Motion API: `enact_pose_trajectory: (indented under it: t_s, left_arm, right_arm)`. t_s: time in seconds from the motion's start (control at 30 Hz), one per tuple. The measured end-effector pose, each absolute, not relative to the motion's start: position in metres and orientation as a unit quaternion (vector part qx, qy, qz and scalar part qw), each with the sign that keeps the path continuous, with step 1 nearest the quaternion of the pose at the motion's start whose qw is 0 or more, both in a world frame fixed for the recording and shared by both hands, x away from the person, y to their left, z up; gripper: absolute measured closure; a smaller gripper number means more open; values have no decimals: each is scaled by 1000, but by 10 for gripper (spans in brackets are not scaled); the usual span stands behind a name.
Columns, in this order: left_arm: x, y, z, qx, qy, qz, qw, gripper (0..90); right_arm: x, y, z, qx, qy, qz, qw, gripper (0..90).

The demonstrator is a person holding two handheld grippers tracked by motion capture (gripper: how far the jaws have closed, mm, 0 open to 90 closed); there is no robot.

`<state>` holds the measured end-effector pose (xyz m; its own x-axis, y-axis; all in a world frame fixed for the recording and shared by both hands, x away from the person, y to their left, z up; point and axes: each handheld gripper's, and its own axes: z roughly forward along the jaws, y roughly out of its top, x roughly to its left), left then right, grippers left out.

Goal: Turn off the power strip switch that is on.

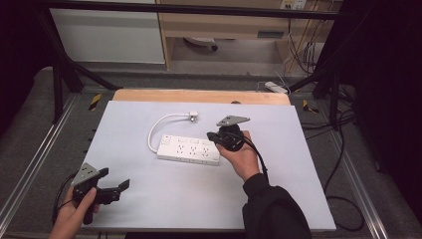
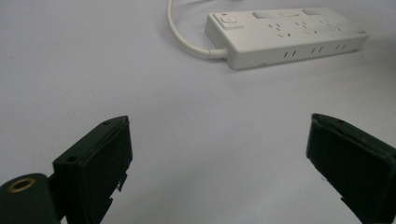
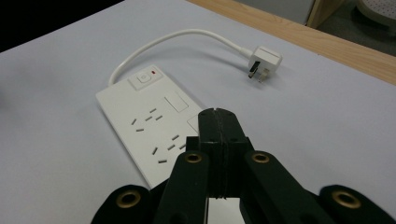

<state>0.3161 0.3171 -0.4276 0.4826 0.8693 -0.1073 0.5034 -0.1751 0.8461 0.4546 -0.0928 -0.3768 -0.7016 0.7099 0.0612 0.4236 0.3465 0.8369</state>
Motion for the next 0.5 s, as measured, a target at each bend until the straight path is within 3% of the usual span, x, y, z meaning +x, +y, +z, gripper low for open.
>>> enact_pose_trajectory:
  t_s: [0.5]
  left_arm:
    - [316, 317, -428, 739, 466, 205, 442, 69]
  right_arm:
    - [468, -78, -385, 353, 806, 448, 157, 900]
